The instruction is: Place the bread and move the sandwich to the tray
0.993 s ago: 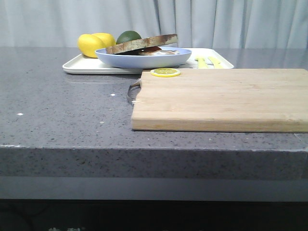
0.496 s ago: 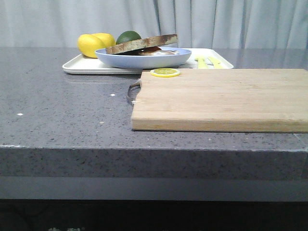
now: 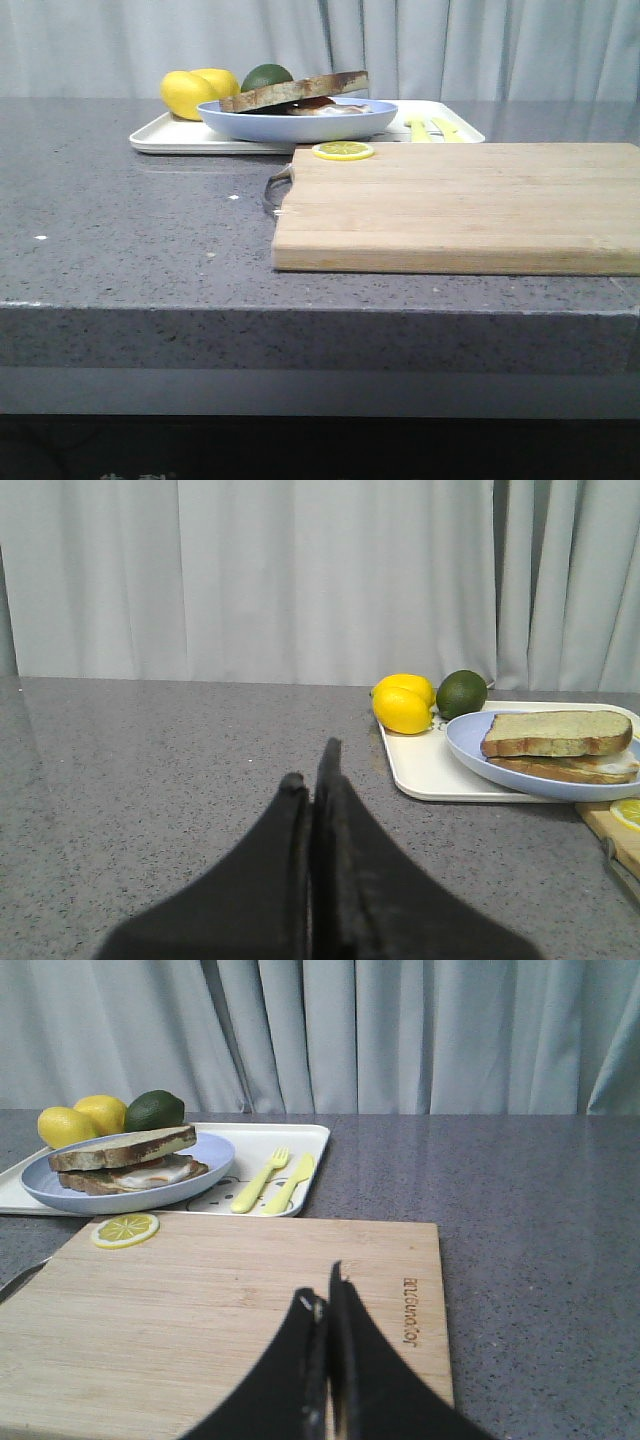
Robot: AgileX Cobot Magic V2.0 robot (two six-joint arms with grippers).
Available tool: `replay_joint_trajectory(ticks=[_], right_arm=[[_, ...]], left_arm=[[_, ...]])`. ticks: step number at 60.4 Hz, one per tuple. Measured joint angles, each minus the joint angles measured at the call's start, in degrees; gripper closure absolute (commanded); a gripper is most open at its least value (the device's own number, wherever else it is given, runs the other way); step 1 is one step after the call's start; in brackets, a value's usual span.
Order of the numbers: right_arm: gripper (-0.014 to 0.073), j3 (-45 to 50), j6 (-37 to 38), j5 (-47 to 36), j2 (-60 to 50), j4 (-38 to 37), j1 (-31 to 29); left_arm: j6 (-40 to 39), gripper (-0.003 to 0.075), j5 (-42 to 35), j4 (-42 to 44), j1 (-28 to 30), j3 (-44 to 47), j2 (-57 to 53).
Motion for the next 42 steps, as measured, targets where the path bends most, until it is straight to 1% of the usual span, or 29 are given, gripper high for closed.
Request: replay_joint_trajectory(ticks=[27, 34, 42], right_arm=[[0.065, 0.0, 0.0, 0.0, 0.0, 0.0, 0.0], [0.065, 0.0, 0.0, 0.0, 0.0, 0.0, 0.0], [0.065, 0.0, 0.0, 0.0, 0.0, 0.0, 0.0]], left_arm=[[0.0, 0.0741, -0.2, 0.0, 0.0, 0.4, -0.1], [0.0, 0.0741, -2.9, 0.0, 0.0, 3.5, -2.5], [0.0, 0.0741, -6.4, 0.0, -1.0, 9.6, -6.5]])
